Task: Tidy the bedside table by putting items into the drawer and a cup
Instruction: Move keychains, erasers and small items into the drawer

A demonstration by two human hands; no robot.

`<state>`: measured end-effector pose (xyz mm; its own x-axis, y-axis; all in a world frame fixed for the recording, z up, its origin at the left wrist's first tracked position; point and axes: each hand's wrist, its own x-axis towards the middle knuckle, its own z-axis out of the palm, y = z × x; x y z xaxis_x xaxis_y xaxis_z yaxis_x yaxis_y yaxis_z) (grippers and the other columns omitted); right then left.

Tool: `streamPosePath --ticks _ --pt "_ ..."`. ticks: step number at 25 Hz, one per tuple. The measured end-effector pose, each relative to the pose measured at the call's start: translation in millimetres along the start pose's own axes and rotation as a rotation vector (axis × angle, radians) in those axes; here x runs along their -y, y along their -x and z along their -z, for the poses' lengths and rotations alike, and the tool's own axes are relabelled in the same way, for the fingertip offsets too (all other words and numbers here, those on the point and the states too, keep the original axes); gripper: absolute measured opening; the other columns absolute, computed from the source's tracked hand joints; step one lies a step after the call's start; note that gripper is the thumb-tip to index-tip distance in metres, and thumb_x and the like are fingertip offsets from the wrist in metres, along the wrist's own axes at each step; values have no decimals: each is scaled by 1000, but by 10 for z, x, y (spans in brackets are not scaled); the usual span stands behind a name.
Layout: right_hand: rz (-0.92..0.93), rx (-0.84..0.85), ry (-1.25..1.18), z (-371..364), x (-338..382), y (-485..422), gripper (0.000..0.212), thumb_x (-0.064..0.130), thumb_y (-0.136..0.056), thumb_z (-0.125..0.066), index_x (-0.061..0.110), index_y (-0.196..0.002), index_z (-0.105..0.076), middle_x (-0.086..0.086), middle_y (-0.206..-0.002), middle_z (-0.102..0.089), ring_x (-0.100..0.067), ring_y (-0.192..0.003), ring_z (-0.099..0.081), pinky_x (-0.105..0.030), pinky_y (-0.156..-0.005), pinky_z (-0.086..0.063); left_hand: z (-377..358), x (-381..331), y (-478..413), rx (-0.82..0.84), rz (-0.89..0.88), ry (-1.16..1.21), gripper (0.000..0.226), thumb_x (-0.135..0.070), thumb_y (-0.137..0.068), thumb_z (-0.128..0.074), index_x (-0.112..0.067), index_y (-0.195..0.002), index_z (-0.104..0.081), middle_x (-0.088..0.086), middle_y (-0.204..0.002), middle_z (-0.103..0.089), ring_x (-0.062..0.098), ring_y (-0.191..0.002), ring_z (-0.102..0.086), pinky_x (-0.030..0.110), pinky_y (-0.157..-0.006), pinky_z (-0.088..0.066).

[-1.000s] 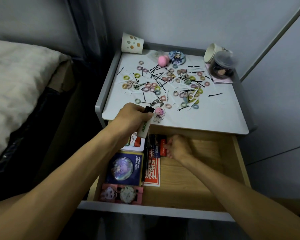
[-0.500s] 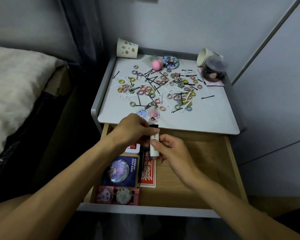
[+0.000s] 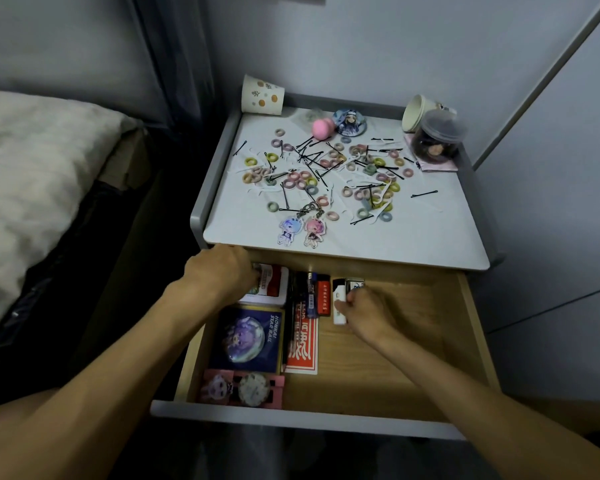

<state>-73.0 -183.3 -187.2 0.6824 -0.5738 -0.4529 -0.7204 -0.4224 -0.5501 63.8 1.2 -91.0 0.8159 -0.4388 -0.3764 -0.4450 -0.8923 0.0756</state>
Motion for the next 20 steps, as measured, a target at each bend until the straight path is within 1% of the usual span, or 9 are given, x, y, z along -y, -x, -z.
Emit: streamPosePath --ticks 1,2,4,7,9,11,16,18,20 --pt "3 -12 21 -35 29 -65 18 23 -96 -58 7 -95 -67 -7 -92 -71 -19 -77 -68 -36 -69 -58 -34 3 -8 -3 -10 -7 40 -36 -96 -52 -9 -123 -59 16 -129 -59 36 -115 -58 40 -92 -46" --pt "5 -24 35 -52 61 -103 17 23 -97 -57 8 -94 -65 -7 -93 -71 -18 -75 -67 -33 -64 -56 -55 -1 -16 -7 -20 -20 39 -34 -96 -51 -8 -124 -58 17 -130 -57 36 -116 -57 40 -92 -46" --pt "16 -40 73 -50 112 -145 15 22 -97 -57 10 -91 -62 -7 -92 -69 -16 -72 -64 -26 -56 -48 -69 -6 -24 -16 -28 -36 39 -33 -96 -50 -8 -125 -57 18 -131 -56 37 -117 -56 40 -91 -45" --pt "55 -54 95 -41 123 -165 14 20 -94 -62 6 -93 -63 -10 -95 -69 -23 -83 -67 -36 -69 -56 -63 -4 -36 -41 -43 -37 36 -31 -96 -50 -6 -120 -59 19 -126 -59 37 -115 -57 40 -89 -46" --pt "90 -46 106 -27 133 -122 16 17 -95 -61 9 -81 -59 -9 -92 -67 -23 -83 -67 -38 -75 -57 -61 -4 -46 -45 -53 -53 33 -29 -96 -51 -5 -117 -60 18 -124 -61 37 -114 -58 40 -89 -47" --pt "114 -45 100 -23 143 -86 25 14 -96 -58 13 -71 -54 -8 -88 -68 -21 -79 -66 -39 -74 -57 -58 -3 -49 -49 -51 -57 32 -28 -95 -51 -6 -117 -61 18 -123 -62 36 -113 -58 39 -88 -47" --pt "127 -133 175 35 149 -76 21 13 -93 -63 12 -72 -59 -6 -85 -69 -18 -77 -67 -35 -70 -57 -54 -21 -33 -62 -44 -76 30 -27 -96 -49 -7 -115 -62 16 -120 -64 35 -110 -60 38 -85 -47" --pt "122 -142 118 38 111 -59 26 7 -93 -59 13 -67 -57 -4 -82 -69 -16 -75 -67 -38 -70 -59 -56 -27 -26 -66 -42 -86 31 -28 -97 -49 -8 -117 -61 15 -120 -63 34 -110 -60 38 -85 -48" --pt "115 -160 87 21 76 -53 31 4 -93 -54 15 -64 -58 -1 -76 -69 -10 -68 -65 -37 -65 -60 -58 -27 -32 -75 -53 -99 30 -28 -96 -50 -8 -115 -63 15 -118 -64 34 -108 -61 38 -84 -48"
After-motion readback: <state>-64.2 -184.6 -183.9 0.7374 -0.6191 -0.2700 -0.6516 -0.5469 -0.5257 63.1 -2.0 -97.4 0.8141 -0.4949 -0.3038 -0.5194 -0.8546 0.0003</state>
